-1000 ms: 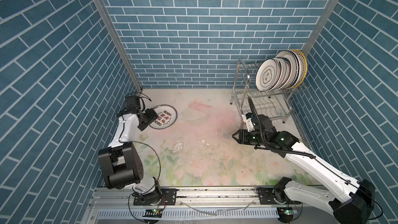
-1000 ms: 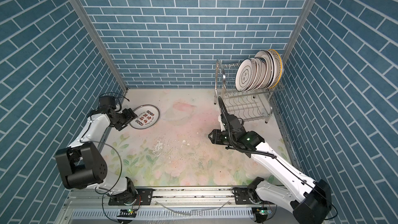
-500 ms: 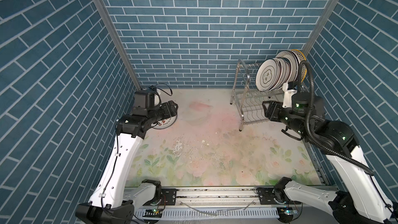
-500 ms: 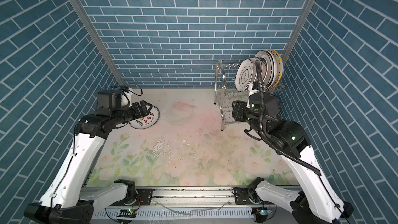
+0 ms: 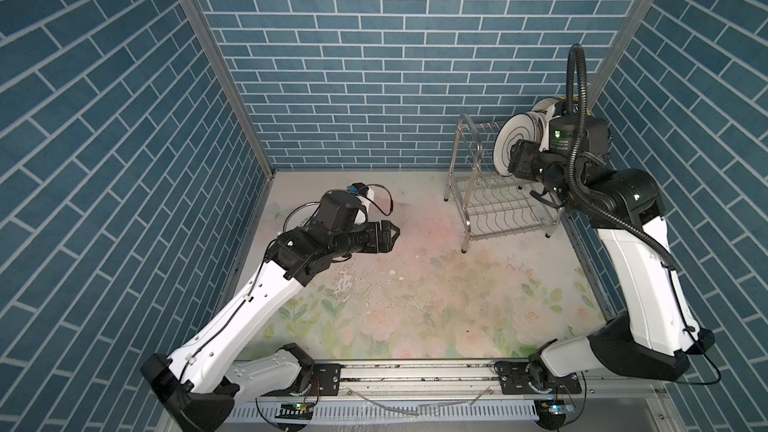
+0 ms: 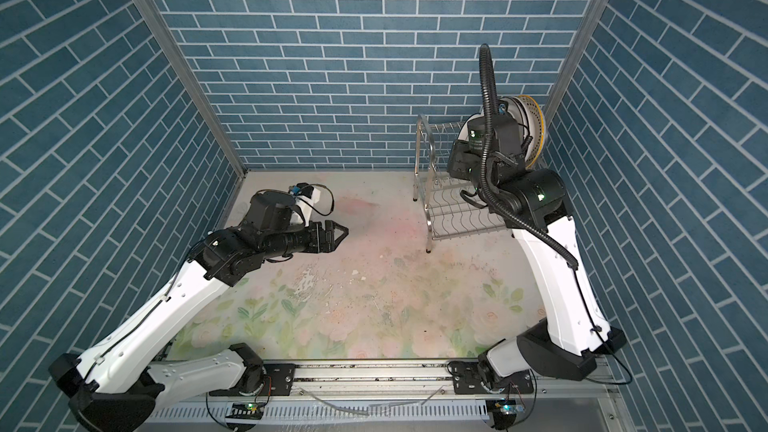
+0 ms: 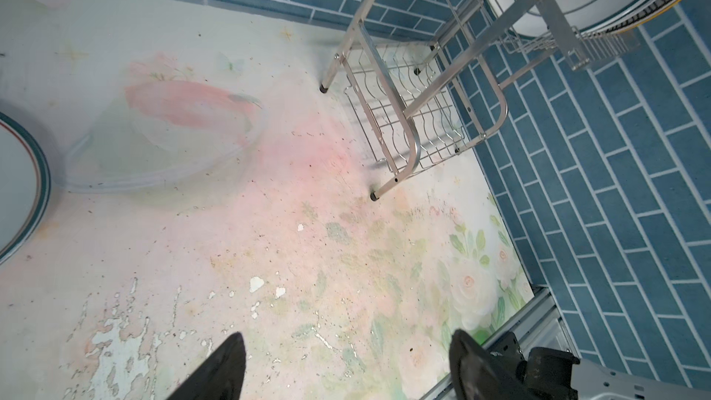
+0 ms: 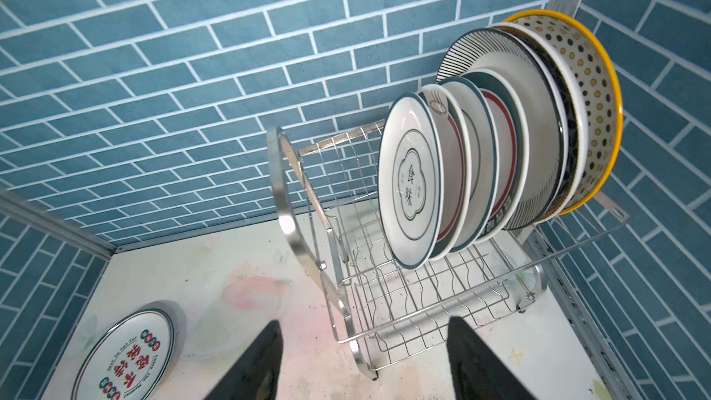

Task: Unload the plates from the dish rack
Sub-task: Pick up the plate from the dish rack.

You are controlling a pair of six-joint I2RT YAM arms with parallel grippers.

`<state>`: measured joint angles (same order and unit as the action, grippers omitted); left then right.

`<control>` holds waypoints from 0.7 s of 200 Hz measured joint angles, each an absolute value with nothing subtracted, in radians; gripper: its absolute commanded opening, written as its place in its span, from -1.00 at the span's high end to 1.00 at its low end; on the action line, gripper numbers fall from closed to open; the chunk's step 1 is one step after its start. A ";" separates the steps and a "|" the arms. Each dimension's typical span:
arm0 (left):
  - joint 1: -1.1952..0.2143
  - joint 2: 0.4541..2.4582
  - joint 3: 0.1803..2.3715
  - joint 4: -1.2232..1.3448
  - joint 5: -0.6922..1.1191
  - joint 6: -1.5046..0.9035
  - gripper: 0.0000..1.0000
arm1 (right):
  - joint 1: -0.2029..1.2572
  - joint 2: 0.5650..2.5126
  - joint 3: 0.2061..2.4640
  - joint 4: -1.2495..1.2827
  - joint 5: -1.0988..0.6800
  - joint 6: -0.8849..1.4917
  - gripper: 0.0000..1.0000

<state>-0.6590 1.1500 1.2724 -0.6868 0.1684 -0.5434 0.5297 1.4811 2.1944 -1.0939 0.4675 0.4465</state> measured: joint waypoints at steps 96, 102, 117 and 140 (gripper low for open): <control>-0.720 1.223 1.281 -0.652 0.157 -0.545 -0.70 | 0.342 1.665 2.294 -1.108 0.268 0.449 -0.36; -0.721 1.223 1.281 -0.652 0.157 -0.545 -0.69 | 0.340 1.671 2.297 -1.107 0.263 0.449 -0.34; -0.721 1.223 1.281 -0.649 0.157 -0.545 -0.70 | 0.337 1.680 2.298 -1.107 0.257 0.454 -0.32; -0.720 1.223 1.281 -0.646 0.157 -0.545 -0.69 | 0.329 1.685 2.298 -1.106 0.258 0.457 -0.31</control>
